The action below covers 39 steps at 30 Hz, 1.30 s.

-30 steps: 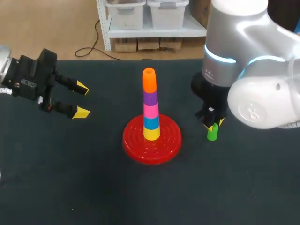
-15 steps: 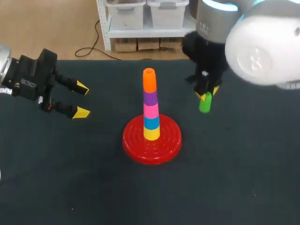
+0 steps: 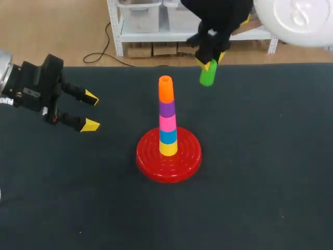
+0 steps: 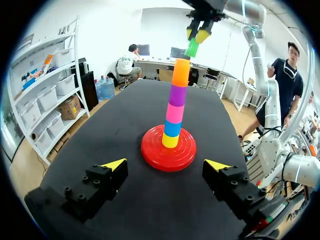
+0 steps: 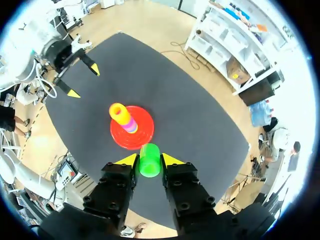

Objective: Pick up and stack the cylinders on the red base in this order: pink,purple,orange,green

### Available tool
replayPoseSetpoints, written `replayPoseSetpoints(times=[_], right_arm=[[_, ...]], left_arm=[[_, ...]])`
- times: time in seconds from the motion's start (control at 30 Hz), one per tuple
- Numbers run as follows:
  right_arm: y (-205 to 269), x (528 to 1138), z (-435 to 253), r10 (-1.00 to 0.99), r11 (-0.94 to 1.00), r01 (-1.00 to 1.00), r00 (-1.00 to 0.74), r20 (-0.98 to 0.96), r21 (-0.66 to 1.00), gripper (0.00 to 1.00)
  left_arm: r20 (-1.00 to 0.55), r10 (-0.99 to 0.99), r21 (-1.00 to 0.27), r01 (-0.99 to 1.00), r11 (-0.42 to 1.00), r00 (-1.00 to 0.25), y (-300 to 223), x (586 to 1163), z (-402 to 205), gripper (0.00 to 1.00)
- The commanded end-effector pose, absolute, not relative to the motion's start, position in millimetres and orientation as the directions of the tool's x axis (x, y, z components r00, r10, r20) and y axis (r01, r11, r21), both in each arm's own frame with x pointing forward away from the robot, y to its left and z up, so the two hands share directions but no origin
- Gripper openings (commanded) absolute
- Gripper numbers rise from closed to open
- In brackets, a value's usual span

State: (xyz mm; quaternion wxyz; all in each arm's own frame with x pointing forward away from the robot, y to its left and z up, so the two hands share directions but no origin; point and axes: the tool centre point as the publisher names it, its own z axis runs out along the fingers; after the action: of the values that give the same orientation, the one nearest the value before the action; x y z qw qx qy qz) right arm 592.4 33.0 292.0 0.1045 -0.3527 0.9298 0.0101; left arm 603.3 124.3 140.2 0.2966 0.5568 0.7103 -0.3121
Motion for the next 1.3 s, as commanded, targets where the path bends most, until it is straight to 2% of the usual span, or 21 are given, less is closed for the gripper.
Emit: replayPoseSetpoints(times=[0.03,0.6,1.3], right_arm=[[45,589,306,-0.665,0.742,-0.666,-0.721,-0.194,-0.067,0.0],[100,595,298,-0.722,0.687,-0.724,-0.671,-0.171,-0.057,0.0],[111,607,280,-0.722,0.688,-0.724,-0.679,-0.13,-0.043,0.0]], left_arm=[[-0.772,0.603,-0.11,0.977,0.184,-0.201,125,603,139,1.0],[-0.772,0.603,-0.11,0.977,0.184,-0.201,125,603,139,1.0],[-0.772,0.603,-0.11,0.977,0.184,-0.201,125,603,139,1.0]])
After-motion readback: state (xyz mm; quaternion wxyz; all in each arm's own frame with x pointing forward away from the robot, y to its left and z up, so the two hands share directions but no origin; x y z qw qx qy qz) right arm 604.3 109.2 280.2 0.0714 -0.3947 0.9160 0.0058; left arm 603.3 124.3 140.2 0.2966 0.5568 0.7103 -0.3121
